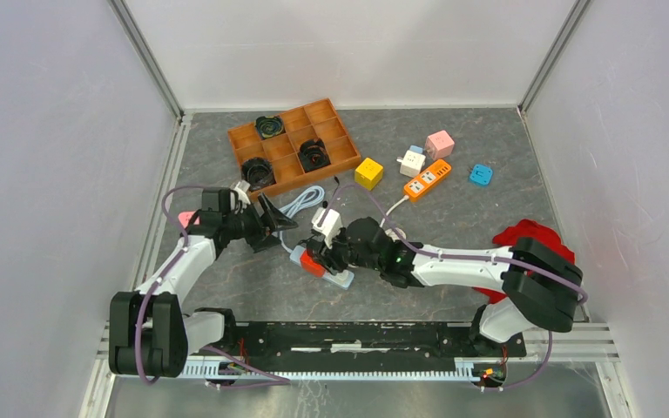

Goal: Insert the plug
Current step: Insert the plug into the socket, then move the socket to the center of the board.

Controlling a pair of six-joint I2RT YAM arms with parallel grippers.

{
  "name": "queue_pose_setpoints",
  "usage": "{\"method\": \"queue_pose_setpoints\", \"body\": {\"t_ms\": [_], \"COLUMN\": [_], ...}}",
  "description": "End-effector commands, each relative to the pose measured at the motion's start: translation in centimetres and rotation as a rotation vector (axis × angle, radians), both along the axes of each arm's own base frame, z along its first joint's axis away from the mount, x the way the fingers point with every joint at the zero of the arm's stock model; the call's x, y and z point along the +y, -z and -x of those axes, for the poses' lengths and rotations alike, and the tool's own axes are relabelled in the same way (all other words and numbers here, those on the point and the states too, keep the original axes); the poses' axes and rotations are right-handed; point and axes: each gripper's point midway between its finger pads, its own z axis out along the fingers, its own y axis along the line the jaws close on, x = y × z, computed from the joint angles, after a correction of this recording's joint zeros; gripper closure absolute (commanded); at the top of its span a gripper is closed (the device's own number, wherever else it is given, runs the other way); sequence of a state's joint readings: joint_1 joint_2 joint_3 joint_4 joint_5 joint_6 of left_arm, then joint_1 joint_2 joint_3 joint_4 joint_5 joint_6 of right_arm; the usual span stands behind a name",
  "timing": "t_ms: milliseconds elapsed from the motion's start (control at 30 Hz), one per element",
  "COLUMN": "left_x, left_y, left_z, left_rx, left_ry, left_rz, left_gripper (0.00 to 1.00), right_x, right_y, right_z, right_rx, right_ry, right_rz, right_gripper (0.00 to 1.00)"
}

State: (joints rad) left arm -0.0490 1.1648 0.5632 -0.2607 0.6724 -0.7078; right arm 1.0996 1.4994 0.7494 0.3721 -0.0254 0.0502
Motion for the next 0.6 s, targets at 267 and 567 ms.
{"method": "queue_pose_setpoints", "body": {"t_ms": [267, 567], "left_x": [4.0, 12.0], "left_y": [-1.1, -1.1], "left_z": [-2.9, -5.1], "left_rx": [-0.124, -0.142], "left_ry": [-0.126, -0.517], "left_rz": [-0.253, -0.551], "left_gripper": [0.0, 0.0], "right_x": [-2.1, -6.1], "right_y": [-5.6, -7.5], "right_z": [1.1, 0.0], "right_rx": [0.0, -0.055], "right_ry": [0.016, 0.183], "right_rz": [-0.014, -0.077], "right_gripper": [0.02, 0.02]}}
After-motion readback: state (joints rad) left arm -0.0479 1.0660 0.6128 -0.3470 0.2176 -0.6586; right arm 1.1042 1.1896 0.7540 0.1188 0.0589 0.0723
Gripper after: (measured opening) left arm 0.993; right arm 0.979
